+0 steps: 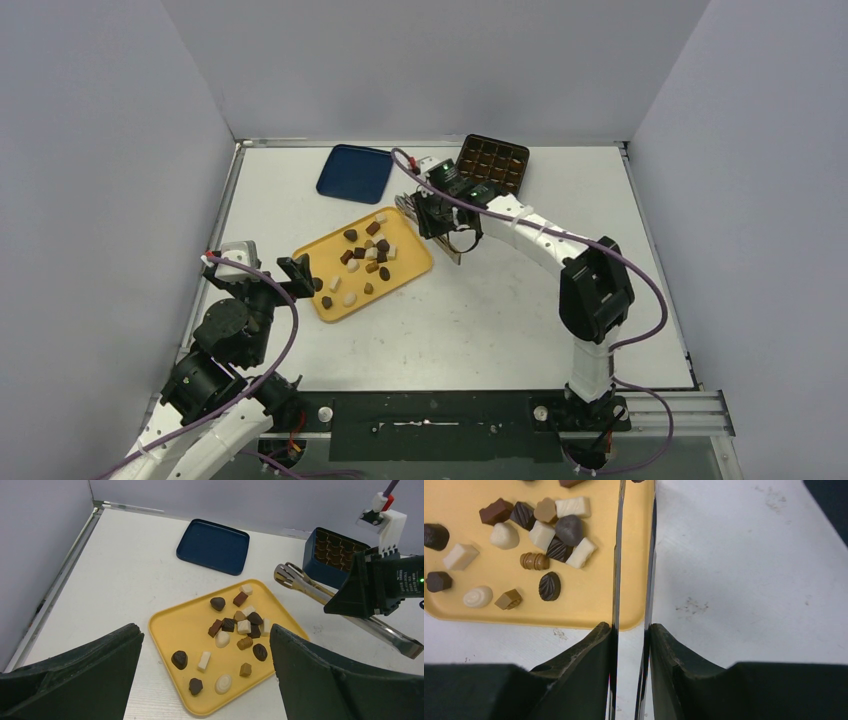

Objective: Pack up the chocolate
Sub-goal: Pick up the fake chocolate from the plate, then place the fake chocolate in the packing box.

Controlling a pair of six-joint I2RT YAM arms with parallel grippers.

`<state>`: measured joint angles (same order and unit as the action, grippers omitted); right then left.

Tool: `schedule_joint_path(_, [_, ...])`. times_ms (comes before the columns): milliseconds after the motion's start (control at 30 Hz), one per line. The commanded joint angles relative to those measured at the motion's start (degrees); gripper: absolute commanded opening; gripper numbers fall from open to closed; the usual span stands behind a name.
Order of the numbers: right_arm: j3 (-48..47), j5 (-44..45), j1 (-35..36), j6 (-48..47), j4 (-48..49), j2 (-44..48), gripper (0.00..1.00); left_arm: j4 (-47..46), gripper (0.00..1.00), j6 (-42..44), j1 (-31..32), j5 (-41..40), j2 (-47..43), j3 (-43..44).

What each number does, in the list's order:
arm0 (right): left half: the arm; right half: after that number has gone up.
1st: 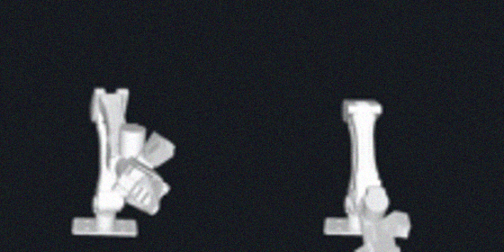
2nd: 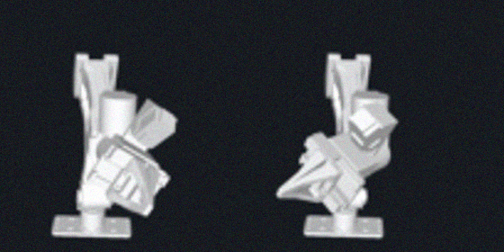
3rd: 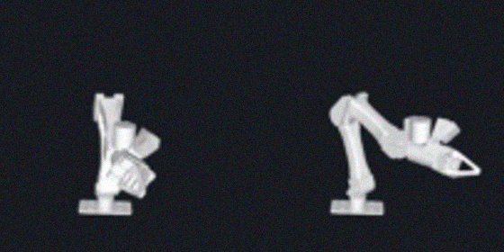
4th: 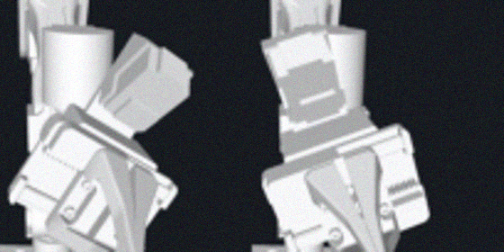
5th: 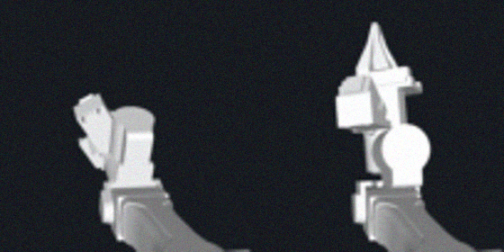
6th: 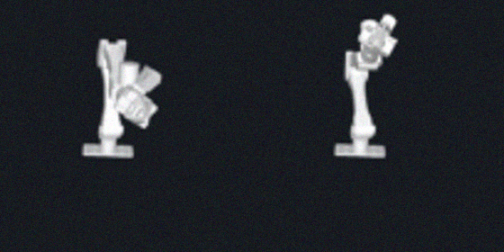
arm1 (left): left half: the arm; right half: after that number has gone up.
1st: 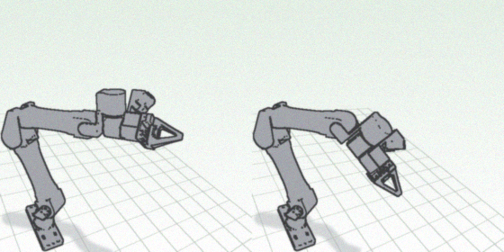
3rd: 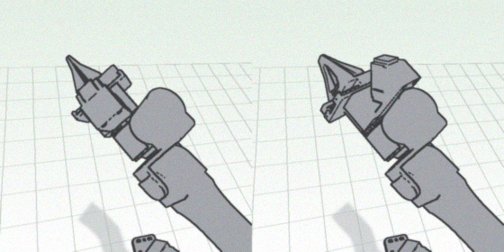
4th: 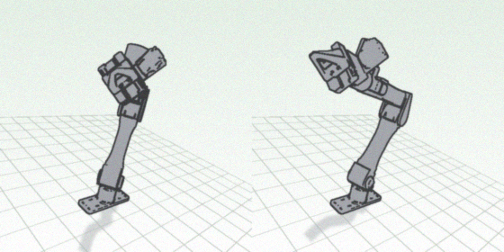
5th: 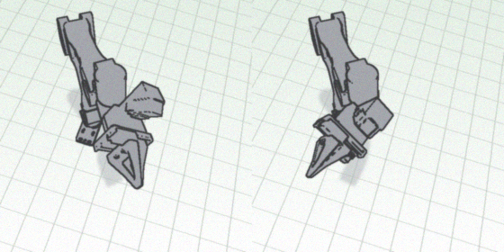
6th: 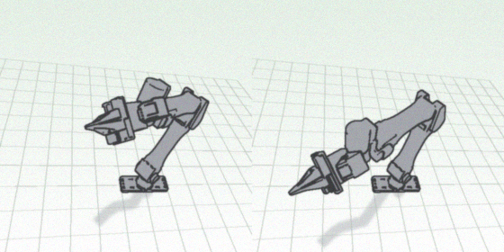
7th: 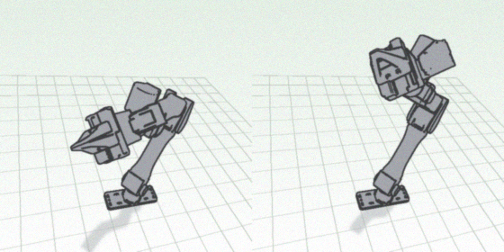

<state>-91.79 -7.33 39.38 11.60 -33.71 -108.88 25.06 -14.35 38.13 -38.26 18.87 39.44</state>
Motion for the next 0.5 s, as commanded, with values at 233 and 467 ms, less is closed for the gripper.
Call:
schedule_joint_path(233, [-5.4,2.8,-10.6,-0.9,1.9,5.7,0.18,-1.9,0.97,0.1,-0.4,0.3,0.2,0.3])
schedule_joint_path(467, [-8.6,3.8,-20.1,-0.1,1.4,4.6,0.19,-2.0,0.97,0.2,-0.4,0.6,0.4,0.3])
